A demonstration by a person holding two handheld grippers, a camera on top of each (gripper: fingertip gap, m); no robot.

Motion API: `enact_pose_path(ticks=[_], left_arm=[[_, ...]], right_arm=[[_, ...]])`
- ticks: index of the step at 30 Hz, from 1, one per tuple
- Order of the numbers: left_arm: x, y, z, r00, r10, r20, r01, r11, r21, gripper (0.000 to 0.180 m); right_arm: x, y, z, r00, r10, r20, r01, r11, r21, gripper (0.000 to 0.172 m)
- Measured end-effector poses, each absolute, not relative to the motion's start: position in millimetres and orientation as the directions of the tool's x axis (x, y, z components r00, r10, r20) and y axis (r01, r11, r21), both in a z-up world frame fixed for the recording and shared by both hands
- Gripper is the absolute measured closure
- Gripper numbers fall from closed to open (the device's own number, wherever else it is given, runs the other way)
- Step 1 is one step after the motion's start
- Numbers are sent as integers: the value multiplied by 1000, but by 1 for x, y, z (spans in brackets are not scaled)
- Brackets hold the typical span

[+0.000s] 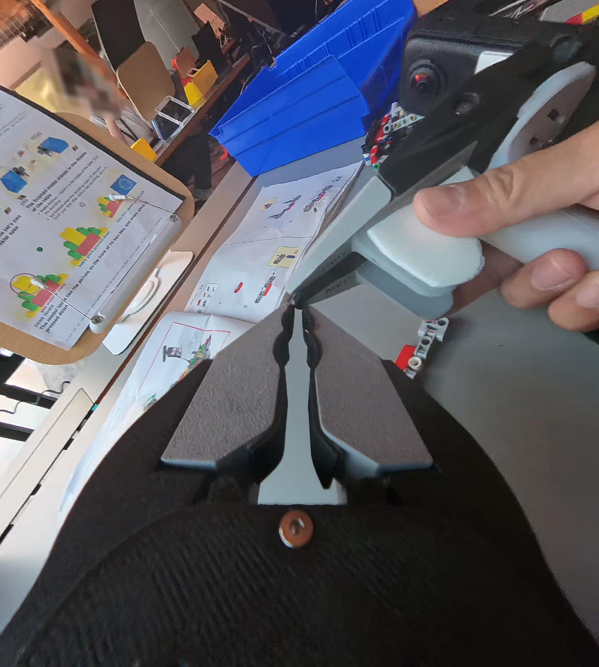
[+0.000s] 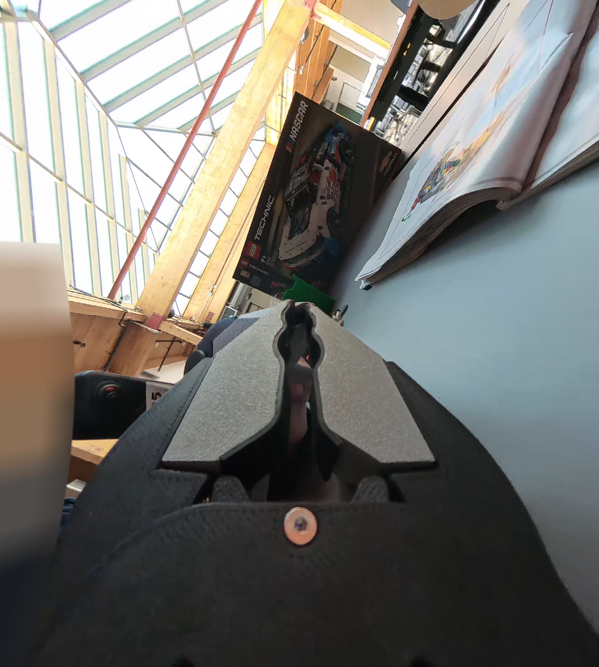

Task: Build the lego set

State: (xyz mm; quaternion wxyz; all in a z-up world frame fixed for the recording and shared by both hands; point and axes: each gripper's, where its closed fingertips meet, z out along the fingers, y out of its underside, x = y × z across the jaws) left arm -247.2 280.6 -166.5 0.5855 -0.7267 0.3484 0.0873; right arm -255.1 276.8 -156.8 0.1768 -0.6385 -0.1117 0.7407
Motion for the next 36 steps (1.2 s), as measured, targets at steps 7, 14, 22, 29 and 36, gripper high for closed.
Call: enact_pose_path(ticks=[7,14,22,29,36], left_arm=[[-245,280,-162,698,-366,-615,-668,-25,-744,178],[-243,276,-161,726,-418,-546,-608,-19,-794,179],[-240,274,-164,741,-512,-435,-524,-37,-851,179],[-238,271,-165,715,-553,-427,-522,-16,-853,179],[-230,267,-166,684,-581,-442,-532,19,-847,179]], right_arm=[[-253,276,-154,-133,405,-905,-115,-913,-391,171],[-252,272,-152,-110,526,-843,-93,-850,-519,170],[-249,267,-154,-106,724,-681,40,-682,-731,170],[-243,263,-153,-156,822,-548,163,-526,-835,168],[-233,258,-156,-160,957,-243,289,-190,-938,168]])
